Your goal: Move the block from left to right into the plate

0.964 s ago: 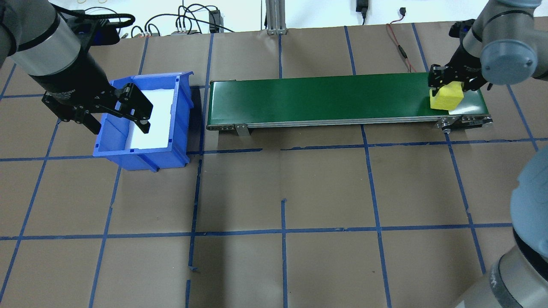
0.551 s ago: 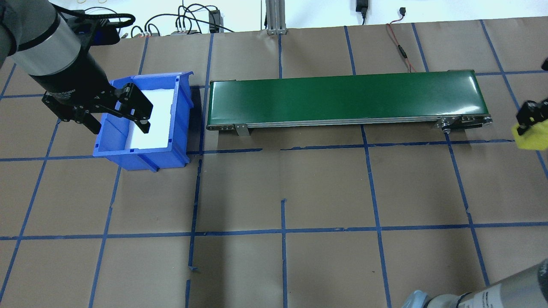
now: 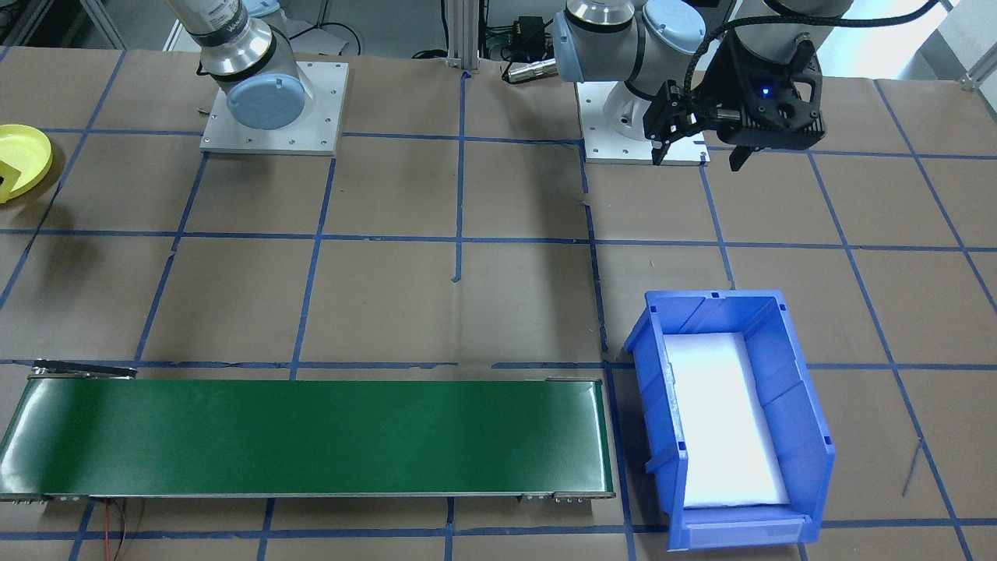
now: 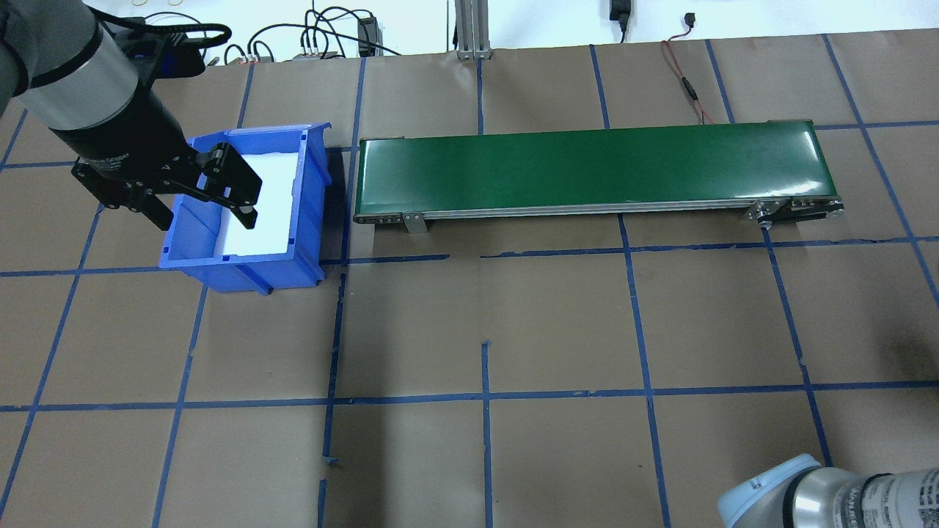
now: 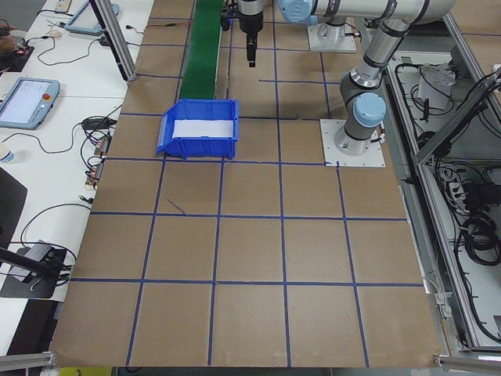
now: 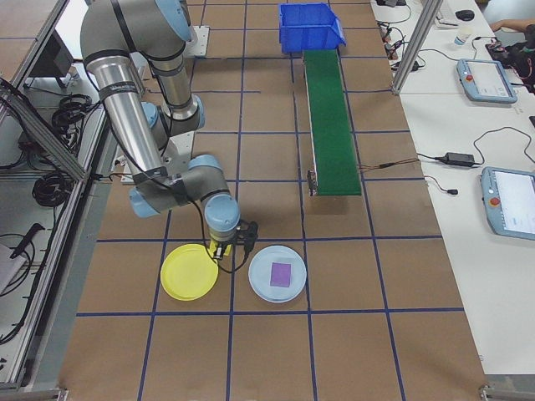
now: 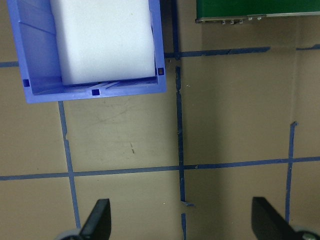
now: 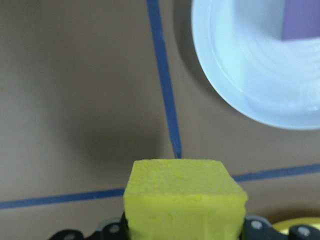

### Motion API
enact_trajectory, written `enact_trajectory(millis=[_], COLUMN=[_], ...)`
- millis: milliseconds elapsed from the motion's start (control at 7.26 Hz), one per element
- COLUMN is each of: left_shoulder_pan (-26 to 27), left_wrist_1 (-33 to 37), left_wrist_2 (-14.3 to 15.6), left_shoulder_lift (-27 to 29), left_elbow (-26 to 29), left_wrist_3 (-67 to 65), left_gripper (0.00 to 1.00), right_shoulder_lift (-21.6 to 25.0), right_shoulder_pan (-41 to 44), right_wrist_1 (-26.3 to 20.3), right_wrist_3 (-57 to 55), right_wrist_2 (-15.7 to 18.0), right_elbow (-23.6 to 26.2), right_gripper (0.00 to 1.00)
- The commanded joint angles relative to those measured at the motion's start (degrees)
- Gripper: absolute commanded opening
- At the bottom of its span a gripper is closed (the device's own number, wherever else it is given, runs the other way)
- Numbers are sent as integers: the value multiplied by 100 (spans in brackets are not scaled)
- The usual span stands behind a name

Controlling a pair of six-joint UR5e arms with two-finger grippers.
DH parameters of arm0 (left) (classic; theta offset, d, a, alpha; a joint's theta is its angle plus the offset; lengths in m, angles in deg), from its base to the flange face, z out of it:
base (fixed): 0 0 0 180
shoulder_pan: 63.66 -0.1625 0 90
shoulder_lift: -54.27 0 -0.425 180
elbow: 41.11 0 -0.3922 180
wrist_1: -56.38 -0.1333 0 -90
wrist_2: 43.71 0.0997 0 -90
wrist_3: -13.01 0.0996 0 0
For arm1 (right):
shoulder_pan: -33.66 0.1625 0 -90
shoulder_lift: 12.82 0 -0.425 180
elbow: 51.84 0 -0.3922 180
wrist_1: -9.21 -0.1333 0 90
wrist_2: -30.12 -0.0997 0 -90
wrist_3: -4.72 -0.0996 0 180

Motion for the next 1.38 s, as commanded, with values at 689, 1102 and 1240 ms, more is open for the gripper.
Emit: enact_trajectory(millis=[689, 1102, 1240], left_shoulder_pan=[0, 0, 0], left_wrist_1=[9, 9, 9], left_wrist_2=[0, 0, 0], left_shoulder_lift=[0, 0, 0], left_elbow=[-9, -9, -9], left_wrist_3=[0, -9, -9], left_gripper=[100, 100, 100], right_shoulder_lift=[-220, 218, 359], right_shoulder_pan=[-840, 0, 369], right_wrist_1=[520, -152, -844], right_wrist_3=[788, 718, 613], right_wrist_2=[-248, -221, -221], right_elbow=[-1, -727, -1096], right_gripper=[100, 100, 100])
